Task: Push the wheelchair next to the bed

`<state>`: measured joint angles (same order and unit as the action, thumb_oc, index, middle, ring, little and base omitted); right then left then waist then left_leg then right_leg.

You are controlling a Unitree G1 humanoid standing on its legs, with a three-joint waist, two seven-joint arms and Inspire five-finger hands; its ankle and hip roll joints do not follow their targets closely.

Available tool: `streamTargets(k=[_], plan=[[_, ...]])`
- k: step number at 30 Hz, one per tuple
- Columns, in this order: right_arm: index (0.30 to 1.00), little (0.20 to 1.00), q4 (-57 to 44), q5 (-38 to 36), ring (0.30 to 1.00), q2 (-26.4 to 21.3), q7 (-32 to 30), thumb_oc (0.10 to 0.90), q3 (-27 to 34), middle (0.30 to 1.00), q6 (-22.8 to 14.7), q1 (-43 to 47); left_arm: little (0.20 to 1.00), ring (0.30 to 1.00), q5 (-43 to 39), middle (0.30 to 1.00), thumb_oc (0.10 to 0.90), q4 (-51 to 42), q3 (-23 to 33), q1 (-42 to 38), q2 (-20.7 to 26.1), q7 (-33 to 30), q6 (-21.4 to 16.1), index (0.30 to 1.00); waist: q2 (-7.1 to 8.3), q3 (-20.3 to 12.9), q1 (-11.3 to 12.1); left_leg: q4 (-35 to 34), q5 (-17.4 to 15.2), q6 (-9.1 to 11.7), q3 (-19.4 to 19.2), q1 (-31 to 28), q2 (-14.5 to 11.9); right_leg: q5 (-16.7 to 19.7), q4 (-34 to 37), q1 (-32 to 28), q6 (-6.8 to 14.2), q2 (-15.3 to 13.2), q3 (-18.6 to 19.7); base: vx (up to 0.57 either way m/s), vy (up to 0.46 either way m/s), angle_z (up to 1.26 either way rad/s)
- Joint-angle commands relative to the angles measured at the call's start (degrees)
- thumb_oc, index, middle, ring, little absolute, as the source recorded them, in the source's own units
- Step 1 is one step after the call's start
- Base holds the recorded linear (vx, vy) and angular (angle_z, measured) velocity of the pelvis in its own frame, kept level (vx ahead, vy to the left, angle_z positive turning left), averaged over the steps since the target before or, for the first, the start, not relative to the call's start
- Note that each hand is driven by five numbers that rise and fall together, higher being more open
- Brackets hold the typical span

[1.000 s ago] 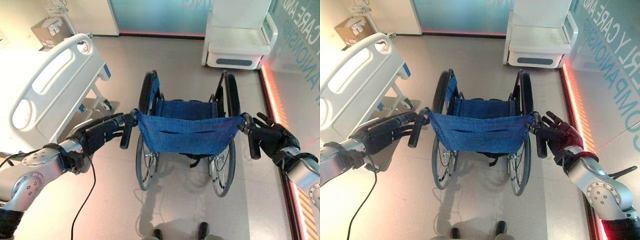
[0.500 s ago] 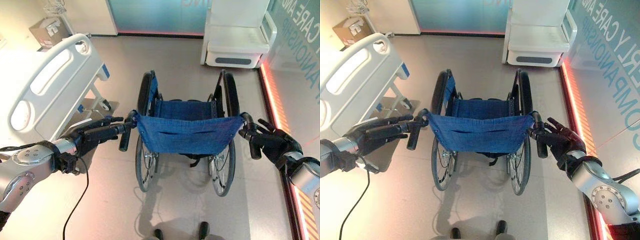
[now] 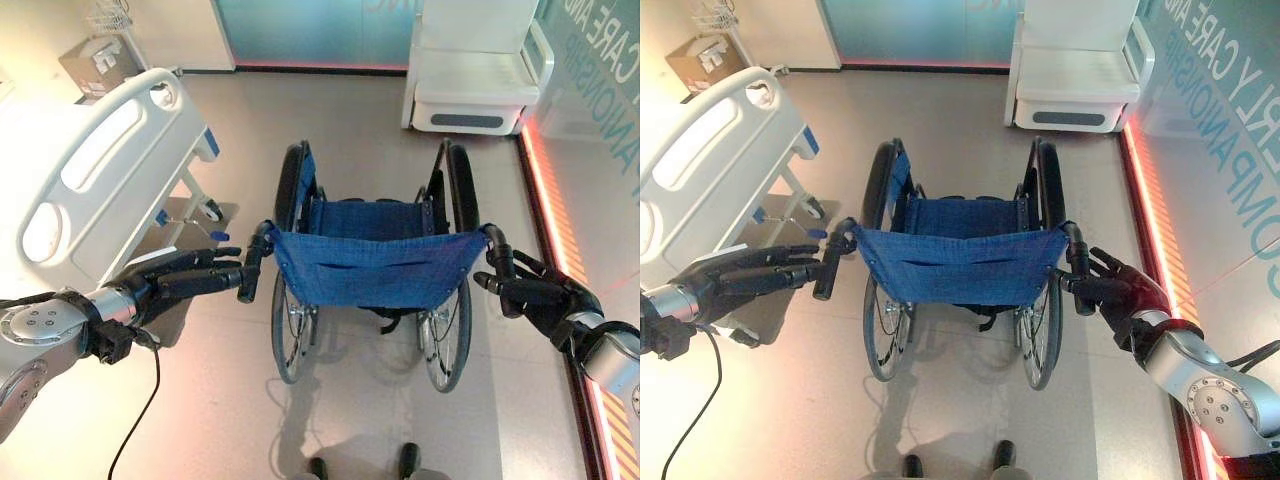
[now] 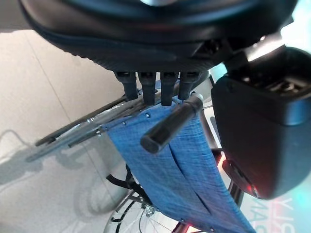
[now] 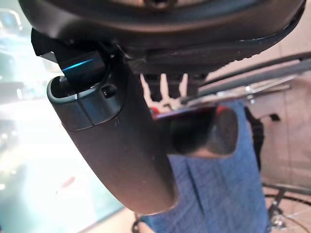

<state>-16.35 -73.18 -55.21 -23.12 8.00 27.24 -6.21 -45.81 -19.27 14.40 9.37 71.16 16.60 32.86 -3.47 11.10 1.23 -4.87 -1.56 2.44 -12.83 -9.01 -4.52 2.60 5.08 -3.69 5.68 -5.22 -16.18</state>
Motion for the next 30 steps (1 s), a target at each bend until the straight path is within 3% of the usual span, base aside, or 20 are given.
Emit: streamTargets(k=[1,11,15,19,25,30], plan=[[0.9,0.9,-5.8,-2.0,0.9,-5.6,2.9,0.8,1.2,0.9,-3.4,2.8,0.9,0.9,-0.7,0.9,0.8,-0.7,8.7,1.2,8.3,0.6,-5.2,0.9,2.52,-3.8,-0.8,-0.1,1.1,0.1,-2.4,2.8,1.5,-1.8,-0.1,-2.9,3.1,-1.9,-0.4,0.0,0.0,0.0],[0.9,0.9,-5.2,-0.9,0.9,-5.6,3.3,0.8,-2.3,0.9,-4.5,4.9,0.9,0.9,-12.3,0.9,0.8,-0.1,2.7,-4.4,6.2,-8.8,-4.6,0.9,2.48,-3.5,-1.1,-0.1,1.0,0.1,-2.2,2.5,1.5,-1.8,-0.1,-3.0,3.3,-1.9,-0.3,0.0,0.0,0.0],[0.9,0.9,-3.7,0.5,0.9,-4.4,3.6,0.8,-5.2,0.9,-4.8,7.1,0.9,0.9,-19.2,0.9,0.8,0.7,-2.9,-9.1,3.6,-13.2,-4.6,0.9,2.32,-3.5,-1.3,-0.1,0.9,0.1,-2.2,2.4,1.5,-1.8,-0.1,-3.1,3.3,-1.9,-0.1,0.0,0.0,0.0],[0.9,0.9,-3.0,1.5,0.9,-3.5,2.6,0.8,-8.3,0.9,-5.0,9.4,0.9,0.9,-21.0,0.9,0.8,1.4,-8.6,-13.8,1.5,-16.0,-2.4,0.9,2.38,-3.5,-1.4,-0.1,0.8,0.0,-2.2,2.3,1.6,-1.8,-0.1,-3.1,3.3,-1.9,0.2,0.01,0.002,0.01],[0.9,0.9,-2.1,2.6,0.9,-2.9,1.9,0.8,-10.6,0.9,-5.9,10.9,0.9,0.9,-19.0,0.9,0.8,3.0,-12.9,-16.3,-0.1,-15.3,-0.7,0.9,2.31,-3.1,-1.5,-0.1,0.9,-0.1,-2.4,2.3,1.6,-1.8,-0.1,-3.0,3.3,-1.8,0.5,0.0,0.0,0.0],[0.9,0.9,-2.0,2.2,0.9,-3.6,1.0,0.8,-12.1,0.9,-6.3,12.1,0.9,0.9,-13.7,0.9,0.8,4.0,-16.4,-17.5,0.7,-10.4,2.9,0.9,2.28,-3.0,-1.6,-0.1,1.0,-0.2,-2.6,2.3,1.6,-1.7,-0.1,-2.8,3.3,-1.7,0.9,0.0,0.0,0.0]])
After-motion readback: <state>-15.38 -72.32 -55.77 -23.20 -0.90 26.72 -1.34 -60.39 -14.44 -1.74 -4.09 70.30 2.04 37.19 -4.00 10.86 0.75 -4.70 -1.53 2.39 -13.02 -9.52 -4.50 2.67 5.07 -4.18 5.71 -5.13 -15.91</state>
